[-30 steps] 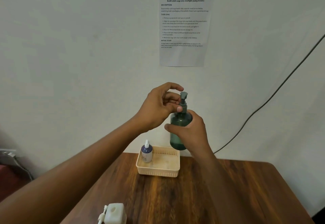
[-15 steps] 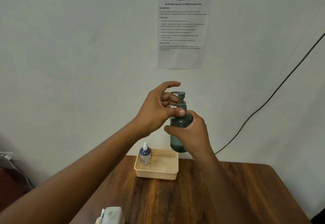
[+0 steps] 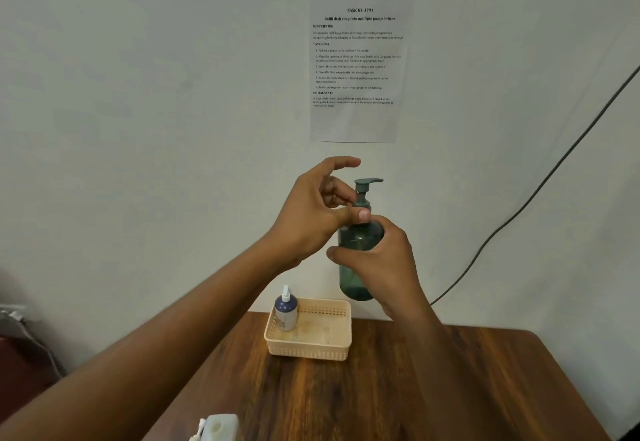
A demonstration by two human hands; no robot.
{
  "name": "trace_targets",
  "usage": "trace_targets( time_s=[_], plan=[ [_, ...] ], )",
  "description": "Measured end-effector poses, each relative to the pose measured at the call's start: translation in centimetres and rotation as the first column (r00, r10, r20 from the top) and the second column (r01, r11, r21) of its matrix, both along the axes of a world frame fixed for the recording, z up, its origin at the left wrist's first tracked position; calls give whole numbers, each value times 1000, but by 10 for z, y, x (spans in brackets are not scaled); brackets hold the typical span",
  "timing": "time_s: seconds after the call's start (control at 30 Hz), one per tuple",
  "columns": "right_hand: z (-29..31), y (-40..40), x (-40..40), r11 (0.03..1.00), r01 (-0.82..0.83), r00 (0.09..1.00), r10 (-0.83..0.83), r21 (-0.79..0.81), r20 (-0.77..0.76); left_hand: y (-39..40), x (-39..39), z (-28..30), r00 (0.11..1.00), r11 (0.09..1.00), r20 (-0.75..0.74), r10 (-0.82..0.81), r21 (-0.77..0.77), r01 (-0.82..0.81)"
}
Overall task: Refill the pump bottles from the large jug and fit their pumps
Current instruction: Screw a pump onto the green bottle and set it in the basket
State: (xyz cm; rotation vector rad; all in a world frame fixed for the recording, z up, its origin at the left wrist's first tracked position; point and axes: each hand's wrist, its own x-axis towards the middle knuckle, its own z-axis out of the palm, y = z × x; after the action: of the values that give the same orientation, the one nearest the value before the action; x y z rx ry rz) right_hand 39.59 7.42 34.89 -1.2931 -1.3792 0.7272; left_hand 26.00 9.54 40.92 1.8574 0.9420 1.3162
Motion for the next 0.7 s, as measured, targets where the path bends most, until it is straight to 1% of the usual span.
trace_targets(
  time_s=[0.13, 0.27, 0.3, 0.33, 0.4, 0.47, 0.57, 0.7],
  plan=[
    [5, -4, 5, 999, -42, 998, 41, -14, -50, 1, -5, 6, 982, 978, 29, -189, -84, 190],
    [8, -6, 7, 999, -51, 997, 51, -3, -61, 2, -8, 13, 956, 945, 39, -290, -148, 293],
    [9, -5, 7, 999, -44, 998, 44, 0, -54, 1, -8, 14, 959, 948, 31, -281, -146, 283],
    [10, -4, 6, 999, -34, 998, 34, 4, -47, 0, -6, 14, 971, 964, 9, -238, -121, 237],
    [12, -4, 5, 1000, -21, 999, 21, 19, -27, -2, 1, 12, 995, 995, -42, -95, -31, 94],
    [12, -4, 4, 999, -23, 1000, 24, 34, -6, -3, 6, 9, 999, 999, -34, -31, 20, 31],
    [12, -5, 6, 999, -35, 999, 35, 32, -4, -1, 2, 11, 998, 998, -10, -70, -10, 70],
    [13, -5, 10, 998, -62, 997, 62, 16, -40, 0, -3, 19, 963, 951, 57, -263, -153, 269]
  ],
)
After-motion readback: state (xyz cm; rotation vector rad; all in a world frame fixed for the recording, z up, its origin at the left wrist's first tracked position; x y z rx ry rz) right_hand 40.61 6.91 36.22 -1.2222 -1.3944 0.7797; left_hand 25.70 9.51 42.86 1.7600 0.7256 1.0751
